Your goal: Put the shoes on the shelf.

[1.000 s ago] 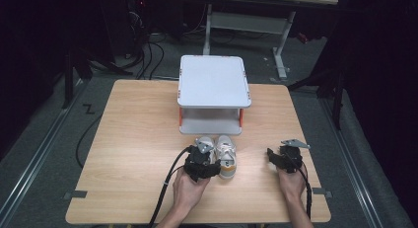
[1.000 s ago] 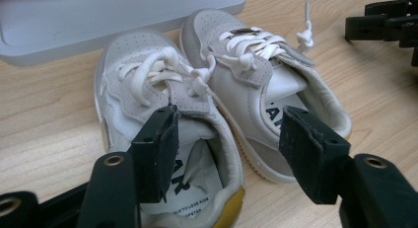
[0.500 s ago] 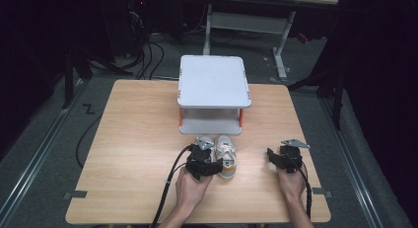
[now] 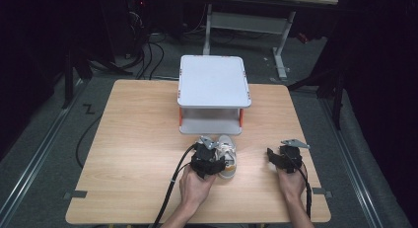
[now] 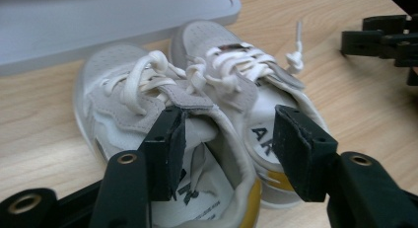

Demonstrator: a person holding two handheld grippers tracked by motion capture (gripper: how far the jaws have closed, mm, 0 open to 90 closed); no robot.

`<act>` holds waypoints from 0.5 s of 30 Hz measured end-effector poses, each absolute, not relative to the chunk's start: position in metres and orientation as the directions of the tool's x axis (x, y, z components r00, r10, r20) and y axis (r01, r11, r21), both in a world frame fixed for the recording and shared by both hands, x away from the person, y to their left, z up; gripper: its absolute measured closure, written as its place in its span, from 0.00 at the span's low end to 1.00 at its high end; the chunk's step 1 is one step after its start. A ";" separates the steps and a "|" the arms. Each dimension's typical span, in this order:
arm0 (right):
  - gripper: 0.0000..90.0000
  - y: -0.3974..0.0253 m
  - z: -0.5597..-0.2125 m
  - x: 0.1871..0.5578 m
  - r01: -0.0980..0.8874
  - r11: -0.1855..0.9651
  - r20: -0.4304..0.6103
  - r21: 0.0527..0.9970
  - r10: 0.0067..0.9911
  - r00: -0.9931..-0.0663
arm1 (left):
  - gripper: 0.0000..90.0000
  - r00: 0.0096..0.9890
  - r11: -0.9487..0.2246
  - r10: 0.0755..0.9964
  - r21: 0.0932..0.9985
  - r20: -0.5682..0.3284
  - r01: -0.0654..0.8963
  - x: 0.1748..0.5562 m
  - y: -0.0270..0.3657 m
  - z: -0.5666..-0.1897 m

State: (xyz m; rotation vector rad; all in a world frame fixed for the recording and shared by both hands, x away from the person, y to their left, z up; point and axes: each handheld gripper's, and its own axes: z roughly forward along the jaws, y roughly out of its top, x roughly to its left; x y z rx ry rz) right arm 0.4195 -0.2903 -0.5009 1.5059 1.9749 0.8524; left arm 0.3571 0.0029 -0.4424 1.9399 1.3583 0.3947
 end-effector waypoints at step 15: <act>0.50 -0.289 -0.501 0.419 0.643 0.195 -0.025 0.741 0.964 -0.263 | 0.60 0.384 -0.166 0.902 0.662 -0.197 0.731 0.369 0.001 -0.456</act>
